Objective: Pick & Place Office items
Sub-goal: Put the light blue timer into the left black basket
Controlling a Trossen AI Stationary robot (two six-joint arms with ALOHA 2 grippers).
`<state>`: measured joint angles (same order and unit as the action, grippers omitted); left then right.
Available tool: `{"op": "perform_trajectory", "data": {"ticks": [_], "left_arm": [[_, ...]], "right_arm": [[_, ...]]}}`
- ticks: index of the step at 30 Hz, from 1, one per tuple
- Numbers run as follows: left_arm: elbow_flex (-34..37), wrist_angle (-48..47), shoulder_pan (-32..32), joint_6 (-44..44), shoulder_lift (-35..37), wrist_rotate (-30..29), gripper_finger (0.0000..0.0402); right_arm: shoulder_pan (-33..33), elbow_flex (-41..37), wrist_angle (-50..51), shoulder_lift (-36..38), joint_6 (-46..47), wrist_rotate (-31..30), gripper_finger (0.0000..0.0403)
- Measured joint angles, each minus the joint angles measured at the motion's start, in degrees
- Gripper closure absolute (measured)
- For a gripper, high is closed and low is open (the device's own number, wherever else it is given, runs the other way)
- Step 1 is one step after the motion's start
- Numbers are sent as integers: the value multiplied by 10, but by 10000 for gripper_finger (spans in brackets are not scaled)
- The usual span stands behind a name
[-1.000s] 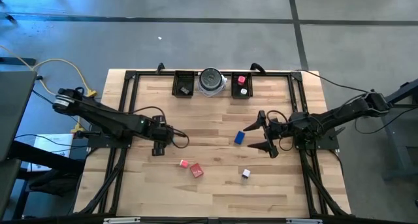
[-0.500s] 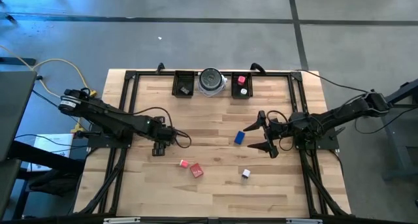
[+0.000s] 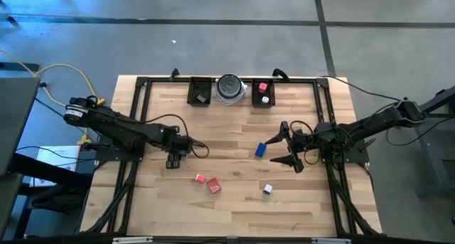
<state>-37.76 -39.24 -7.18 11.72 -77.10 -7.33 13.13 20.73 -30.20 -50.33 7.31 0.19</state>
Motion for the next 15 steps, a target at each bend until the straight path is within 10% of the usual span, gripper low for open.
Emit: {"op": "perform_trajectory", "data": {"ticks": [15], "left_arm": [[-2,2,0,2,-31,24,215]], "right_arm": [[0,0,1,0,0,13,109]]}}
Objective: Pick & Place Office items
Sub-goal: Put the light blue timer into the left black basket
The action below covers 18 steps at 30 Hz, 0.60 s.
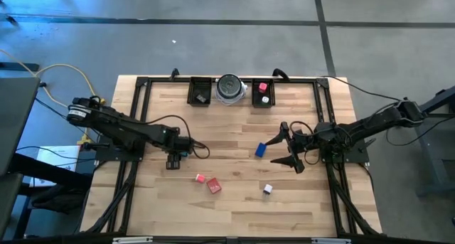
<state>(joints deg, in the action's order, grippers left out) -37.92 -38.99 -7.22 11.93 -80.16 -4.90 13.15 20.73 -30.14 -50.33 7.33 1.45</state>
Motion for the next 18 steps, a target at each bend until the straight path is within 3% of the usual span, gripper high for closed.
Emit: {"op": "perform_trajectory", "data": {"ticks": [6,18], "left_arm": [[-1,-2,0,1,-23,6,252],[3,9,0,20,27,-13,252]], "right_arm": [[0,0,1,0,2,0,109],[0,0,1,0,4,0,109]]}}
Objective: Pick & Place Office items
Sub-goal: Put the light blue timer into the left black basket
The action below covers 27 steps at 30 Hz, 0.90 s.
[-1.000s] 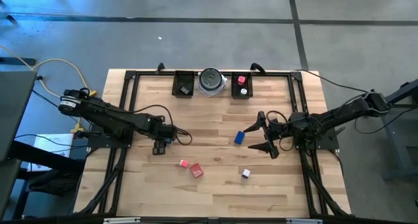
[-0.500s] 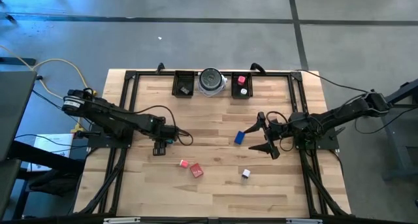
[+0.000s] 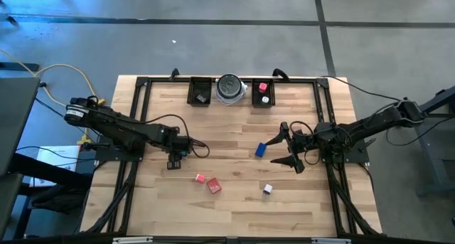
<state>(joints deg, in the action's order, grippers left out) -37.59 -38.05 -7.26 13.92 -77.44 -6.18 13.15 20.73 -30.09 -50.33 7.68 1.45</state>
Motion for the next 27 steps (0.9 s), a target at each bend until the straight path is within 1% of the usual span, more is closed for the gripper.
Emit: {"op": "perform_trajectory", "data": {"ticks": [7,10,14,17,20,23,25,27], "left_arm": [[-9,-8,0,-10,40,-35,252],[-24,-21,0,-12,67,-46,252],[-44,-37,0,-17,121,-67,252],[-45,-33,0,-19,178,-85,252],[-45,-13,0,-19,243,-92,252],[-46,29,0,-24,302,-92,252],[-46,59,0,-35,328,-92,252],[-46,83,-3,-51,338,-91,252]], "right_arm": [[0,0,0,0,-2,-1,109],[0,0,0,0,-3,-16,109],[-1,0,0,0,-7,-16,109],[-2,0,-1,0,-15,-20,109],[-2,0,0,7,-22,-37,109],[-2,0,0,15,-33,-49,109],[-2,0,-1,18,-32,-66,109],[-4,0,6,18,-24,-89,109]]}}
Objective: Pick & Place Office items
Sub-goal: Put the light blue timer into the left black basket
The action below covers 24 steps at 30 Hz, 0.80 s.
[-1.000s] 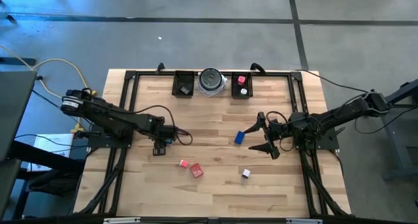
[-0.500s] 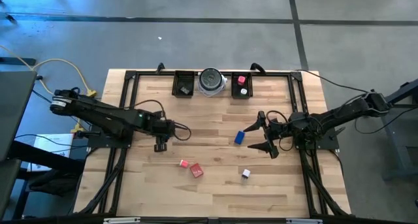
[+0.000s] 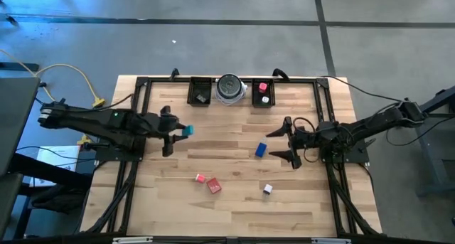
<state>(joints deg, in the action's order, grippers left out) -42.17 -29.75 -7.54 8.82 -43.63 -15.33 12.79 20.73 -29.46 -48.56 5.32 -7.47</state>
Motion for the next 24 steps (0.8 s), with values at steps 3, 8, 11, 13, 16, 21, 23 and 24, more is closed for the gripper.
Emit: {"op": "perform_trajectory", "data": {"ticks": [3,8,11,13,16,21,23,24], "left_arm": [[0,36,-6,-28,-10,-2,252],[0,83,-15,-72,-74,-49,252],[0,117,-17,-98,-118,-72,252],[0,140,-18,-117,-143,-84,252],[-7,154,-18,-145,-171,-134,252],[-34,154,-26,-175,-206,-204,252],[-48,157,-34,-192,-221,-230,252],[-56,156,-39,-202,-229,-245,252]], "right_arm": [[-24,0,21,-4,42,-17,109],[-75,0,30,-23,99,13,109],[-99,0,26,-39,121,20,109],[-114,0,16,-54,139,20,109],[-134,0,-2,-77,169,31,109],[-158,0,-78,-119,208,79,109],[-163,0,-101,-135,215,78,109],[-166,3,-103,-144,217,77,109]]}}
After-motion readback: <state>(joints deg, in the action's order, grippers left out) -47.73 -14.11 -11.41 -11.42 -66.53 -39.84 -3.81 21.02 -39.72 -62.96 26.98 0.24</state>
